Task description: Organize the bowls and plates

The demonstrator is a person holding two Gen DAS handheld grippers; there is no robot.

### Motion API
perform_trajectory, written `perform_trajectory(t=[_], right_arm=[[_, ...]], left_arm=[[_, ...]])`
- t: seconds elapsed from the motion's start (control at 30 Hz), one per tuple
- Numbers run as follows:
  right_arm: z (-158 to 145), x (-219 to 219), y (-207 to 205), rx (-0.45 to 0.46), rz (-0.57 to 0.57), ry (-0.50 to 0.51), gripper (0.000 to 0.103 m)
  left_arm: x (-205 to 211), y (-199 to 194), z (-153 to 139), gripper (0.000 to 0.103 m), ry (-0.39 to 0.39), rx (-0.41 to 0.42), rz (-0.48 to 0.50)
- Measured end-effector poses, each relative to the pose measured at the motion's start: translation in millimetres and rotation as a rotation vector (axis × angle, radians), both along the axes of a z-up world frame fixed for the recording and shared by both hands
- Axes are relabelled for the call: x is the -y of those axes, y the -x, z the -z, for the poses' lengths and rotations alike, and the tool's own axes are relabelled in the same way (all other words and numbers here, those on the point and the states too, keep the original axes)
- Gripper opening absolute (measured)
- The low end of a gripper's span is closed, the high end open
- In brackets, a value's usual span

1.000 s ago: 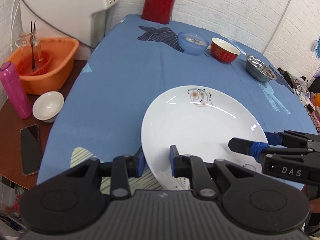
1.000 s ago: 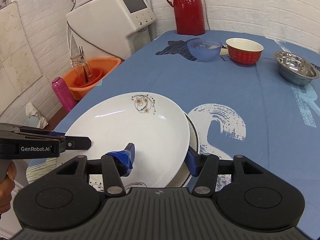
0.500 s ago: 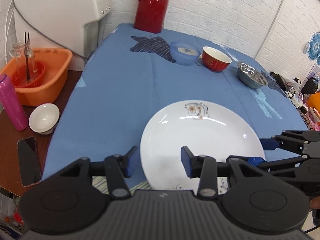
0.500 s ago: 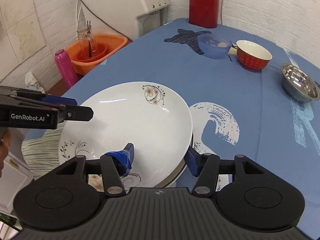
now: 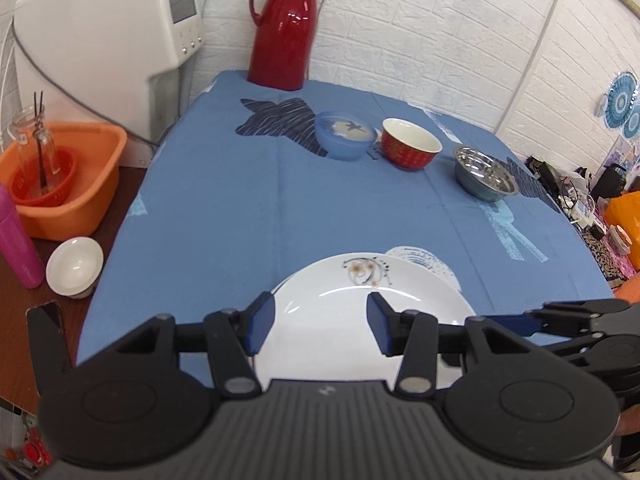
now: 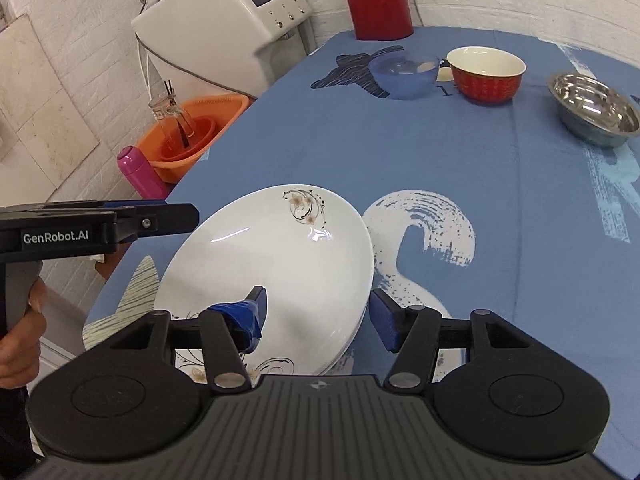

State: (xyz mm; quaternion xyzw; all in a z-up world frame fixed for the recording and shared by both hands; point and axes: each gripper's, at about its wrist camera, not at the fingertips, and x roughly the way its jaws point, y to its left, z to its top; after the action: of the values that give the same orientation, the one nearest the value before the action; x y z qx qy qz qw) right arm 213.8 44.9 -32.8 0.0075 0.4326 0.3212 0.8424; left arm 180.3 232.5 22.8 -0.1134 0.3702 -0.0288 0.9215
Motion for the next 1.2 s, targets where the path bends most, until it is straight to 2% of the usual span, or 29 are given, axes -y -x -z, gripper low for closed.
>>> perform_trajectory(t=[0.17, 0.27, 0.37, 0.5, 0.6, 0.7, 0.83, 0.97, 1.1, 1.2], right_arm=[[1.1, 6.3, -6.4, -0.018, -0.042, -0.027, 0.042], [-5.3, 30.8, -15.9, 0.008, -0.006, -0.053, 0.042], [-12.4, 68.1, -37.5, 0.039, 0.087, -0.068, 0.042], [-17.6, 133.8, -85.6, 0.064, 0.297, -0.079, 0.042], [-21.4, 173.3, -127.8, 0.092, 0.424, -0.055, 0.043], [-23.7, 193.2, -171.6, 0.130, 0.480, -0.001, 0.044], [-12.3, 199.9, -233.9, 0.105, 0.486, 0.075, 0.045], [4.4, 196.8, -278.6, 0.066, 0.458, 0.132, 0.045], [19.5, 186.6, -305.4, 0.065, 0.425, 0.197, 0.045], [27.1, 182.8, -314.6, 0.061, 0.395, 0.209, 0.045]], left_arm=[[9.6, -11.7, -1.1, 0.048, -0.016, -0.010, 0.016], [14.0, -22.3, -1.2, 0.048, -0.003, -0.025, 0.030], [24.9, -41.8, -2.5, 0.050, 0.033, -0.049, 0.071], [56.6, -86.2, -3.6, 0.051, 0.091, -0.090, 0.140], [90.0, -133.9, -2.8, 0.052, 0.147, -0.118, 0.161], [124.7, -190.1, 0.0, 0.054, 0.223, -0.145, 0.168], [165.9, -265.7, 14.7, 0.055, 0.299, -0.172, 0.110], [192.7, -321.4, 36.2, 0.055, 0.280, -0.211, 0.039], [205.5, -350.5, 54.5, 0.055, 0.282, -0.247, 0.020], [213.5, -364.1, 65.8, 0.055, 0.252, -0.265, 0.004]])
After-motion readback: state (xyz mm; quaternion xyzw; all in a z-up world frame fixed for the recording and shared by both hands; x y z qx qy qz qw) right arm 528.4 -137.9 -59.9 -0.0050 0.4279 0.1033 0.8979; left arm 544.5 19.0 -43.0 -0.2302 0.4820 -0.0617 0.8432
